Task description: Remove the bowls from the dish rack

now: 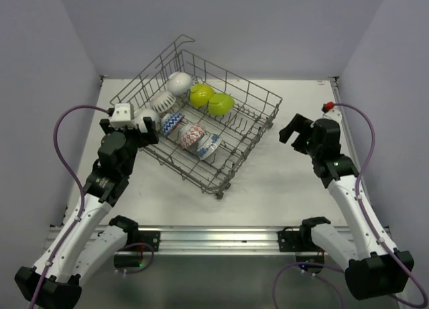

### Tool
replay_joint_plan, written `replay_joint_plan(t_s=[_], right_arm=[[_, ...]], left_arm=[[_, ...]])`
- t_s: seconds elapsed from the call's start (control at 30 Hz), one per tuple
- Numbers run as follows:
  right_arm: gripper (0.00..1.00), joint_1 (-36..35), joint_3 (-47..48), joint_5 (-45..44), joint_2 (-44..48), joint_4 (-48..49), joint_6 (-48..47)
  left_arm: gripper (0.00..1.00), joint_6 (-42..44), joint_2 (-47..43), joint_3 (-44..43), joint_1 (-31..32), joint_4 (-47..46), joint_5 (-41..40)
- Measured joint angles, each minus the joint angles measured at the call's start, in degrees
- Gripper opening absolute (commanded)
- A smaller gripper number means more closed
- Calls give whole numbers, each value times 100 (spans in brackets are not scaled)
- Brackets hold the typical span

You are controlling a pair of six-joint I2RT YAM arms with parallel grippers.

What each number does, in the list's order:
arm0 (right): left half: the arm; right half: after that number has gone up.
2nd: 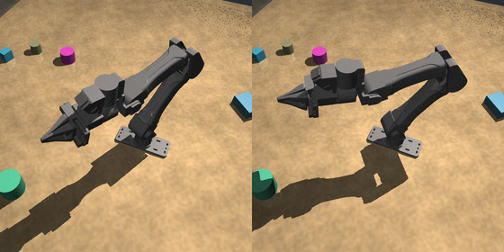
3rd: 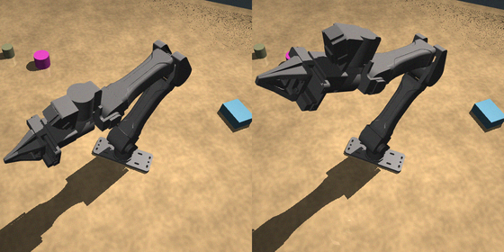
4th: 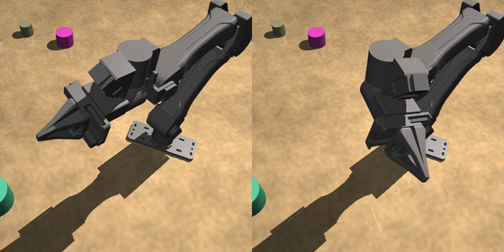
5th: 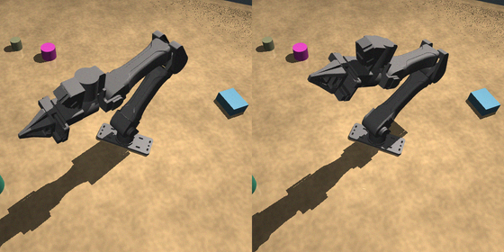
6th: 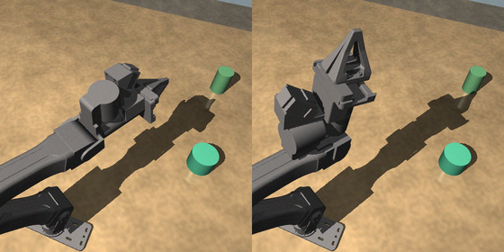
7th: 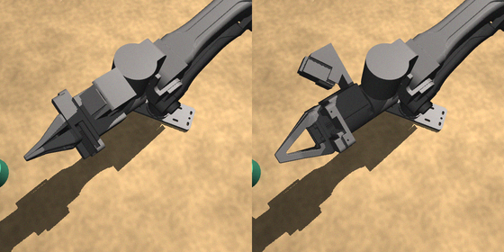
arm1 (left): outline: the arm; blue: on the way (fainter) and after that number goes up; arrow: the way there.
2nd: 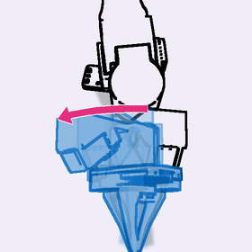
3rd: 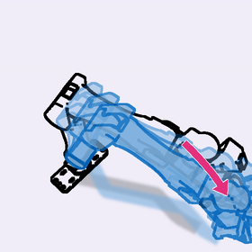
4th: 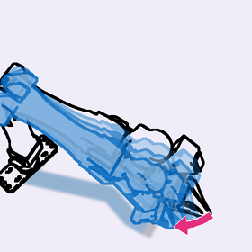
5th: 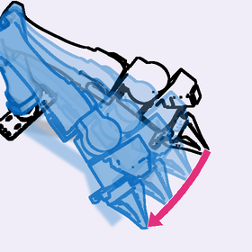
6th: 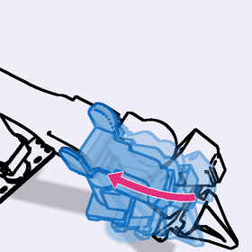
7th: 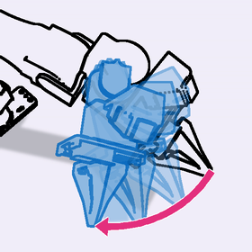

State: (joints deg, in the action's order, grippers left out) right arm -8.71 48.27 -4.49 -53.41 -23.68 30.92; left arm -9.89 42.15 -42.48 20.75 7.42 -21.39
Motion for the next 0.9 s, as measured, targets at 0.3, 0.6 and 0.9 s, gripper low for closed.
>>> replay_joint_plan(t_s=[0.3,0.6,0.9], right_arm=[[99,-2,-374,153,933,310,-31],[98,-24,-201,1766,538,789,105],[98,-542,953,2238,-273,885,249]], left_arm=[[100,0,-2,0,2,4,-52],[100,2,-404,0,2,-4,-59],[100,2,-662,15,2,-52,-92]])
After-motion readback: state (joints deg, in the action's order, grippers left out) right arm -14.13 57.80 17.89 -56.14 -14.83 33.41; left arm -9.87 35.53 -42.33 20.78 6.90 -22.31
